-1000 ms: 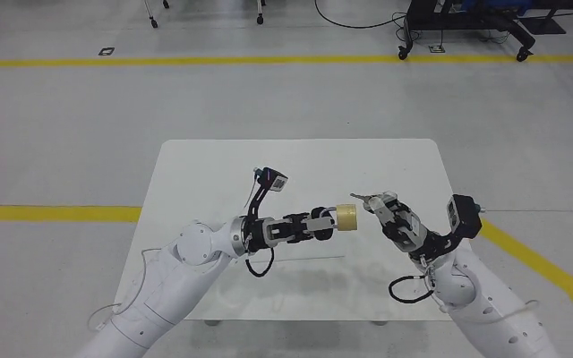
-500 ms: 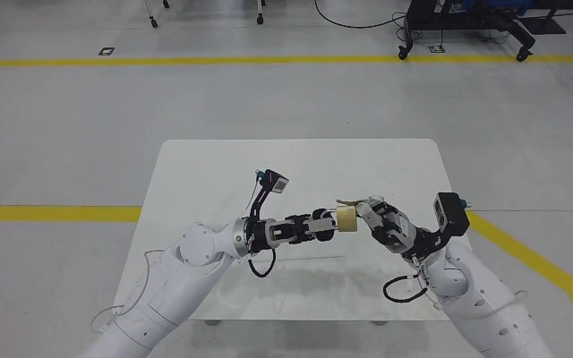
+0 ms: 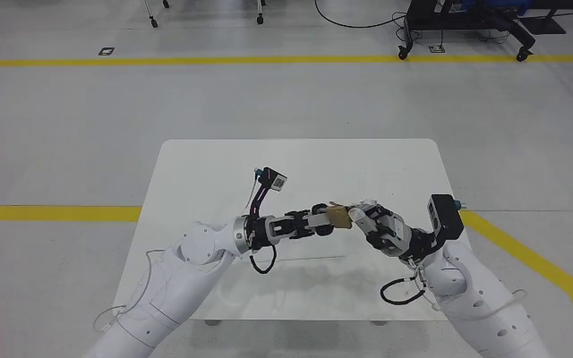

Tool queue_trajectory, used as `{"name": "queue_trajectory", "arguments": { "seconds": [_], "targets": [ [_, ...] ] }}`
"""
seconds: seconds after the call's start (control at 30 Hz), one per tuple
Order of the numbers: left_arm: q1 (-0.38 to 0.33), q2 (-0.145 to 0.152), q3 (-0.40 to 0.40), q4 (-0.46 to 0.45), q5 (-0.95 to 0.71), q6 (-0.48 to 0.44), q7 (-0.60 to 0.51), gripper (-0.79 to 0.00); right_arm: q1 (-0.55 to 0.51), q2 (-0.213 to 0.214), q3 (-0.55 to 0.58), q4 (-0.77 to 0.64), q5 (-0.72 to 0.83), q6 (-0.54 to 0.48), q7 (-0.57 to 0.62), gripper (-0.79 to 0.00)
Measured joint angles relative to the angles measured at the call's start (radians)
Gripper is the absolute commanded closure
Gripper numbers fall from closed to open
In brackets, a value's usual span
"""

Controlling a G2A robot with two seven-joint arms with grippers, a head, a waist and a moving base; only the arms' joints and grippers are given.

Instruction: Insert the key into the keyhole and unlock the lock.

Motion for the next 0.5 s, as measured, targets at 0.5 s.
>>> {"name": "queue_trajectory", "arguments": {
  "seconds": [0.5],
  "targets": [
    [0.014,-0.019,-0.025,0.029,-0.080,0.049,0.037,0.000,-0.015,0.007,0.023,-0.092,-0.025,0.000,-0.005,0.000]
  ]
}}
